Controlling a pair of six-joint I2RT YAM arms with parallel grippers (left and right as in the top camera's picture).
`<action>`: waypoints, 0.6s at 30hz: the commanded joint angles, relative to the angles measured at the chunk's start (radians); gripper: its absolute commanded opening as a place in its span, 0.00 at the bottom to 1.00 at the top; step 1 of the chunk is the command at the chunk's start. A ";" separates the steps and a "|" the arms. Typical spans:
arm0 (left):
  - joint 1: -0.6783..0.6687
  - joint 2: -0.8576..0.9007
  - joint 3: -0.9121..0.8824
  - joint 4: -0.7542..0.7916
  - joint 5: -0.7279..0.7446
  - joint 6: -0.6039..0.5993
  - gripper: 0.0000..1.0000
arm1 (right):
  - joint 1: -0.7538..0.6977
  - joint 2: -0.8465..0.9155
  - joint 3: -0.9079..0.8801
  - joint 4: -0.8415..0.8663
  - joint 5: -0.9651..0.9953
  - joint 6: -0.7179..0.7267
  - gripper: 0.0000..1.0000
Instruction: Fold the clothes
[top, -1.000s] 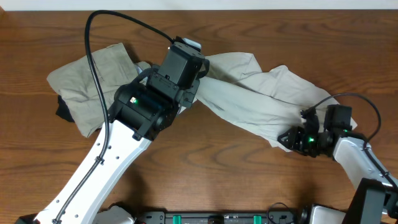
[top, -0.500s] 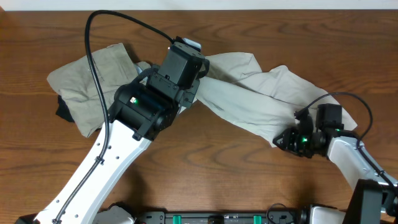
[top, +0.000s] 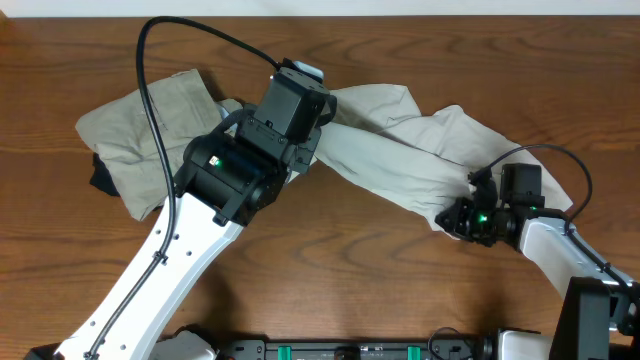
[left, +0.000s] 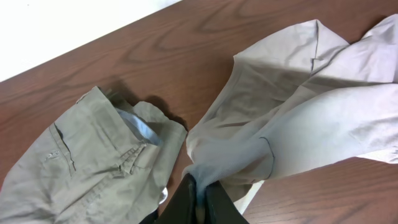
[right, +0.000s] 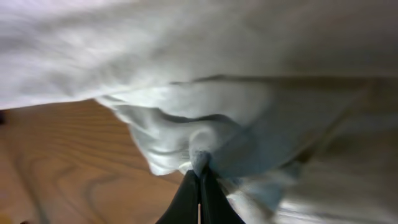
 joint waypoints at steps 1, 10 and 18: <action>0.005 -0.009 0.018 0.001 -0.020 0.010 0.06 | 0.005 -0.017 0.031 -0.002 -0.124 0.018 0.01; 0.005 -0.009 0.018 -0.006 -0.020 0.029 0.06 | -0.069 -0.236 0.174 -0.035 -0.248 0.021 0.01; 0.005 -0.009 0.018 -0.007 -0.020 0.029 0.06 | -0.173 -0.275 0.205 -0.072 -0.132 0.038 0.01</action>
